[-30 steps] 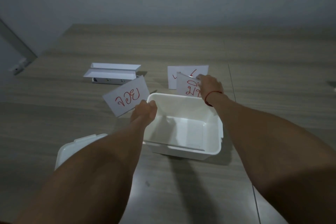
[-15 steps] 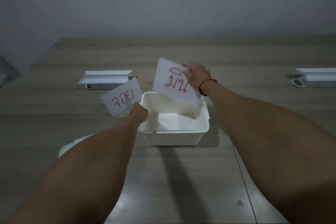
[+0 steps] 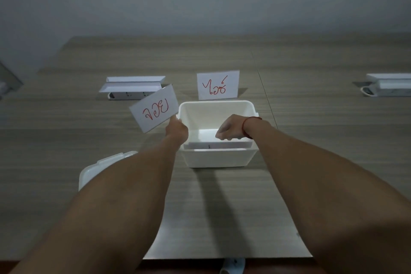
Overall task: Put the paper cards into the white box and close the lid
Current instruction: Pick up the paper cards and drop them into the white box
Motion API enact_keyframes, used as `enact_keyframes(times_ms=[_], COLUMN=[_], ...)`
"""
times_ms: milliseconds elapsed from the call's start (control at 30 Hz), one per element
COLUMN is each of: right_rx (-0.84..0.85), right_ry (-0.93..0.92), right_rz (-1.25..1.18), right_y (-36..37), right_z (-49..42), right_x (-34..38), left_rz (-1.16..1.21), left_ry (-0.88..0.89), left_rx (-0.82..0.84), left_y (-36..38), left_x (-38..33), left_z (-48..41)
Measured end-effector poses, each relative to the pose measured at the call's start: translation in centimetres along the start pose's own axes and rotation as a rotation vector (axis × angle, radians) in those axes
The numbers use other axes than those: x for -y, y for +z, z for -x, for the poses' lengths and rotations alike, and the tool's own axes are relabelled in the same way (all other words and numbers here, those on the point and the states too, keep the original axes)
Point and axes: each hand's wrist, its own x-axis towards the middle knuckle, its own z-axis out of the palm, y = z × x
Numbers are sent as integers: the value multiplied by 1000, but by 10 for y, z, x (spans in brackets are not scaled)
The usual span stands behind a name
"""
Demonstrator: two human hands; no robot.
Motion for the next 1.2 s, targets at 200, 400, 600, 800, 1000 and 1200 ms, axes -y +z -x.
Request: enact_keyframes(times_ms=[200,400,600,800,1000,1200], right_rx=[-262,-386,-552,-548,-530,-571], right_ry=[-84,-142,-33,34,124,5], right_rz=[-90,-7,95,329,452,382], right_y=[-12,-44,-74,-98,-93,-94], right_z=[-22,-74,-139,-203,-223,-211], right_x=[17,60,65,53,36,35], left_rz=[-7,-15,-120,-271,-319,-297], left_ry=[-15,-34,-66,37,27,17], left_rx=[-84,-168,-208,-169,-182,-168], left_y=[-5,-18,-24,-13,-5,-1], left_x=[-2,-7,-14,-13,-23,-27], left_z=[-19,-54,-91,-115,-122,-125])
